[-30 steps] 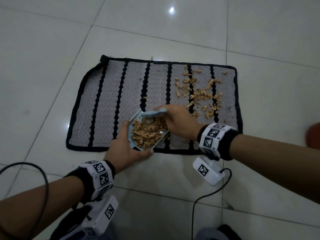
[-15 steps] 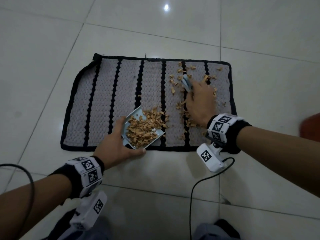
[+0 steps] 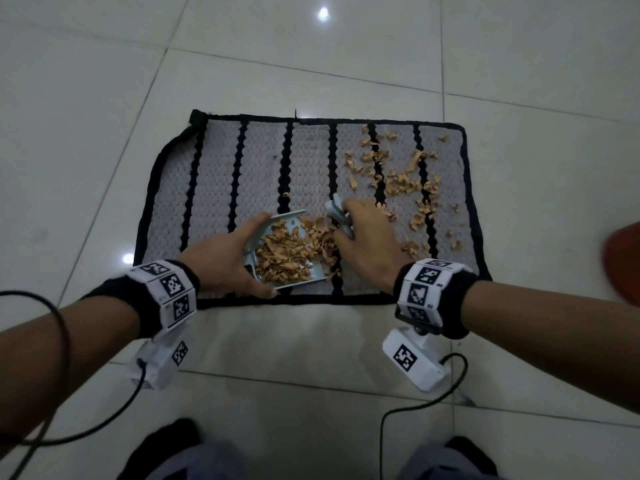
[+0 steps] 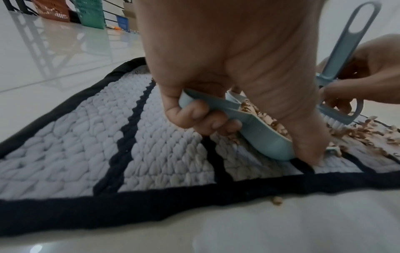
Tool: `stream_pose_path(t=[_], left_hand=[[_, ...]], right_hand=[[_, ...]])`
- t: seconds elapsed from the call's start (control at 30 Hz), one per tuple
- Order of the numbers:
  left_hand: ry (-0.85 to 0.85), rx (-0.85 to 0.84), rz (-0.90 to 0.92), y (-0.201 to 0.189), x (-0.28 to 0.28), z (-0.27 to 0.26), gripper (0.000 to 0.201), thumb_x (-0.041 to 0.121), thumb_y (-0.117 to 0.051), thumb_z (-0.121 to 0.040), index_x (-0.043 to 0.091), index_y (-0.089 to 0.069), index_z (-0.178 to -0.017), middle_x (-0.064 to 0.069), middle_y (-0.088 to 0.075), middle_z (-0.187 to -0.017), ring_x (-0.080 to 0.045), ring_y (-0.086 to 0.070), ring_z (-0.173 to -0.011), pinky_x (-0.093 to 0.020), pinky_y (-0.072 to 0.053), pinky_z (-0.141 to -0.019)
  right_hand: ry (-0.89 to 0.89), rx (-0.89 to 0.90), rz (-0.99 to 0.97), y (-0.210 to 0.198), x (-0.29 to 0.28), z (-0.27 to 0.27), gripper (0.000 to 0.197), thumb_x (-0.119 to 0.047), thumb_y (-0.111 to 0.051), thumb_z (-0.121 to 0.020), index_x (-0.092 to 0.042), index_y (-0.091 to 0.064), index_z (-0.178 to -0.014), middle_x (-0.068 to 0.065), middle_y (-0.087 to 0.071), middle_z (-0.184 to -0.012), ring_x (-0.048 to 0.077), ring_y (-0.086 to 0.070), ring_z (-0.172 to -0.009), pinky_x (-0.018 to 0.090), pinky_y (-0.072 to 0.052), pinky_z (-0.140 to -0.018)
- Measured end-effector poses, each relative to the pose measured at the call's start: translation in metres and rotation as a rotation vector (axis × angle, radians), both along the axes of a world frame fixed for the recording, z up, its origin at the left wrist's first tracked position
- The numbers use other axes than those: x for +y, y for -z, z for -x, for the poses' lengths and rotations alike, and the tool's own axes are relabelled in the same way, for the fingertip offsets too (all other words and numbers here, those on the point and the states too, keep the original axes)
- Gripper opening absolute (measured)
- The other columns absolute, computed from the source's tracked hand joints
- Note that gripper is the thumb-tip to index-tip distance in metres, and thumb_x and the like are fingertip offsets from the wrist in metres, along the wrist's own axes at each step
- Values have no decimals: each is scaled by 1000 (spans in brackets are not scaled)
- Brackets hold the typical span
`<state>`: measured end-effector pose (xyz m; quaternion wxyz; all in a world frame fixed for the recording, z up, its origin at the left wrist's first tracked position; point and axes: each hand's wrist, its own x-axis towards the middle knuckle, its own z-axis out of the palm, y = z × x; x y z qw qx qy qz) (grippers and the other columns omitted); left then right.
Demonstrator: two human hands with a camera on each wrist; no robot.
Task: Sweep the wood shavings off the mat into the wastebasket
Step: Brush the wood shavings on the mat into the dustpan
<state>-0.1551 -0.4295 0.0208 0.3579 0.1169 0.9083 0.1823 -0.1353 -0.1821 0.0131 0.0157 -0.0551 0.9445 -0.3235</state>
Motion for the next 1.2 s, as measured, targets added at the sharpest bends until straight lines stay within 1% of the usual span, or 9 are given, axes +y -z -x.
stream_pose_path(t=[0.13, 0.37, 0.43, 0.6, 0.8, 0.93, 1.03, 1.1, 1.2], left_hand=[[22, 24, 5, 3, -2, 4, 130, 67, -83, -54, 51, 6, -147, 0, -59, -131, -20, -60, -87, -29, -49, -72], [1, 97, -28, 11, -4, -2, 128, 70, -81, -51, 48, 0, -147, 3, -63, -122, -22, -63, -88, -32, -55, -78], [-1, 107, -32, 13, -6, -2, 129, 72, -80, -51, 48, 1, -148, 3, -62, -128, -23, -63, -97, -34, -54, -83], [-38, 94, -73, 15, -5, -6, 128, 71, -81, -52, 48, 1, -148, 4, -58, -134, -24, -62, -102, -33, -53, -84], [-79, 91, -99, 18, -1, -9, 128, 69, -82, -54, 43, -2, -151, 4, -57, -135, -22, -63, -100, -27, -49, -79], [-83, 113, -92, 18, -4, -9, 127, 69, -82, -54, 43, -3, -151, 3, -60, -131, -19, -61, -89, -26, -47, -70], [-79, 119, -102, 17, -10, -10, 126, 69, -83, -53, 45, -5, -150, 2, -59, -134, -22, -65, -97, -30, -53, -76], [-81, 111, -111, 15, -14, -8, 124, 66, -84, -53, 45, -6, -148, 2, -58, -135, -24, -65, -100, -36, -56, -81], [-85, 88, -110, 14, -18, -3, 127, 61, -87, -54, 43, -7, -151, 1, -55, -139, -25, -62, -106, -38, -55, -87]], right_hand=[[-18, -9, 9, -2, -25, -3, 14, -14, -58, -90, -17, -45, -88, -1, -43, -83, 17, -38, -73, 19, -23, -57], [-4, -19, 42, -7, -51, -11, 10, -6, -57, -88, -8, -62, -97, -3, -46, -88, 12, -38, -79, 21, -21, -63], [54, -46, 81, -9, -52, -8, 6, -6, -57, -89, -12, -57, -87, -3, -46, -80, 12, -38, -70, 23, -22, -59], [145, -41, 95, -14, -42, 3, 39, -12, -57, -92, -24, -38, -61, -9, -39, -53, 6, -38, -42, 14, -27, -38], [176, -43, 67, -20, -25, 2, 46, -14, -57, -93, -26, -32, -56, -9, -35, -49, -2, -43, -42, 13, -29, -38], [249, -44, 66, -25, -6, 9, 46, -13, -54, -95, -23, -32, -56, -5, -33, -49, 10, -31, -39, 16, -23, -37], [190, -56, 24, -26, 11, 12, 40, -15, -53, -97, -24, -38, -60, -6, -36, -54, 9, -30, -46, 16, -21, -43], [113, -99, 17, -31, 23, 13, 18, -15, -54, -98, -16, -58, -80, -6, -50, -68, 9, -44, -59, 9, -31, -52], [5, -194, 42, -44, 44, 15, 15, -10, -56, -96, -4, -64, -108, 0, -59, -92, 15, -53, -80, 22, -43, -72]])
